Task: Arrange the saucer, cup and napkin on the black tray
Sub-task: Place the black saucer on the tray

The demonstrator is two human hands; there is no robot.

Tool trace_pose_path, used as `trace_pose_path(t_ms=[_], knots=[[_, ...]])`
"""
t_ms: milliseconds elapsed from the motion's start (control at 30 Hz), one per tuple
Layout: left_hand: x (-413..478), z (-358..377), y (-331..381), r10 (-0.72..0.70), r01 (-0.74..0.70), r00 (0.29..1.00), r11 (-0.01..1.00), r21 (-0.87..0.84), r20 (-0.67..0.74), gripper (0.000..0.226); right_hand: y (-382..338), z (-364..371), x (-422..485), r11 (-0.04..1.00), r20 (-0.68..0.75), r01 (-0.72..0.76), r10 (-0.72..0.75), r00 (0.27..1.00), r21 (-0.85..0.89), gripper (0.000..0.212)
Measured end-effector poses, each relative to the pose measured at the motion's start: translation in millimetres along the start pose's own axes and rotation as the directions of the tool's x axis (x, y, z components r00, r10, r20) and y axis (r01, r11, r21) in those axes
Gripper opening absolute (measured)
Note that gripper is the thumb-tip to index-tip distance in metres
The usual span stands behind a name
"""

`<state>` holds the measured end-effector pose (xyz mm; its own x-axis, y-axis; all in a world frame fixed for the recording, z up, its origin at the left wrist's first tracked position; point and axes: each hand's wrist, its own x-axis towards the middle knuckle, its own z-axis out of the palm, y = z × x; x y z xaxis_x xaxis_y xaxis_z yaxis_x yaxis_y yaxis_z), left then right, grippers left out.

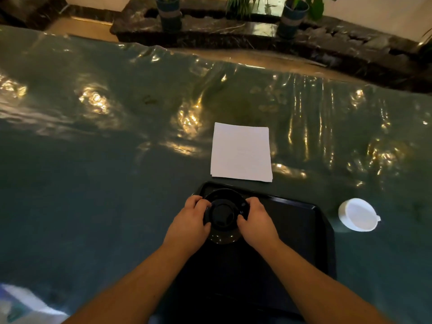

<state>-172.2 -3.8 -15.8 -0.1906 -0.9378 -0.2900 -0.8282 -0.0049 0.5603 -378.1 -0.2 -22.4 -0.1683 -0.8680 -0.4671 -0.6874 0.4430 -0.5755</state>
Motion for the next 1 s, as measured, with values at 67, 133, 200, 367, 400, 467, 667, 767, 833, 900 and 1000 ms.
trace_pose_path(t_ms=[67, 133, 200, 367, 400, 467, 667, 767, 833, 900, 1000], knots=[[-0.3, 4.0, 1.7, 0.022, -0.022, 1.000, 1.000, -0.001, -0.007, 0.042, 5.4, -1.9, -1.2, 1.000, 0.000, -0.003, 0.003, 1.000, 0.002, 0.035], [0.6, 6.8, 3.0, 0.036, -0.036, 0.999, 0.999, 0.006, -0.018, 0.043, 10.2, -4.5, -1.4, 1.000, -0.001, 0.015, -0.015, 1.000, 0.001, 0.030], [3.0, 9.1, 5.0, 0.051, -0.050, 0.998, 0.999, 0.022, -0.023, 0.045, 13.9, -7.3, -1.5, 0.999, 0.000, 0.039, -0.039, 0.999, -0.020, 0.026], [3.9, 14.0, 12.6, 0.098, -0.107, 0.993, 0.980, 0.168, 0.062, 0.053, 17.8, -7.9, -2.0, 0.992, 0.026, 0.092, -0.090, 0.996, -0.088, 0.044], [2.7, 16.1, 14.2, 0.102, -0.122, 0.990, 0.968, 0.219, 0.101, 0.054, 17.7, -7.5, -2.3, 0.990, 0.032, 0.092, -0.089, 0.995, -0.106, 0.052], [0.1, 21.6, 16.1, 0.110, -0.156, 0.982, 0.928, 0.339, 0.152, 0.057, 17.0, -7.3, -2.7, 0.988, 0.041, 0.083, -0.078, 0.996, -0.133, 0.068], [0.8, 24.1, 22.0, 0.172, -0.266, 0.954, 0.862, 0.432, 0.244, 0.066, 14.5, -9.6, -5.0, 0.981, 0.074, 0.125, -0.115, 0.991, -0.151, 0.081], [4.1, 21.9, 24.2, 0.149, -0.265, 0.946, 0.867, 0.421, 0.287, 0.074, 14.5, -11.4, -4.2, 0.966, 0.091, 0.141, -0.124, 0.988, -0.215, 0.082], [5.8, 20.4, 26.4, 0.124, -0.243, 0.948, 0.878, 0.413, 0.293, 0.075, 14.8, -13.6, -3.2, 0.952, 0.108, 0.151, -0.126, 0.986, -0.267, 0.082], [6.6, 19.4, 28.4, 0.106, -0.226, 0.950, 0.882, 0.413, 0.294, 0.075, 15.6, -16.0, -2.2, 0.948, 0.123, 0.151, -0.120, 0.985, -0.280, 0.082], [6.5, 19.8, 30.0, 0.093, -0.215, 0.952, 0.881, 0.421, 0.290, 0.075, 17.5, -18.3, -0.9, 0.948, 0.135, 0.158, -0.124, 0.983, -0.277, 0.081]])
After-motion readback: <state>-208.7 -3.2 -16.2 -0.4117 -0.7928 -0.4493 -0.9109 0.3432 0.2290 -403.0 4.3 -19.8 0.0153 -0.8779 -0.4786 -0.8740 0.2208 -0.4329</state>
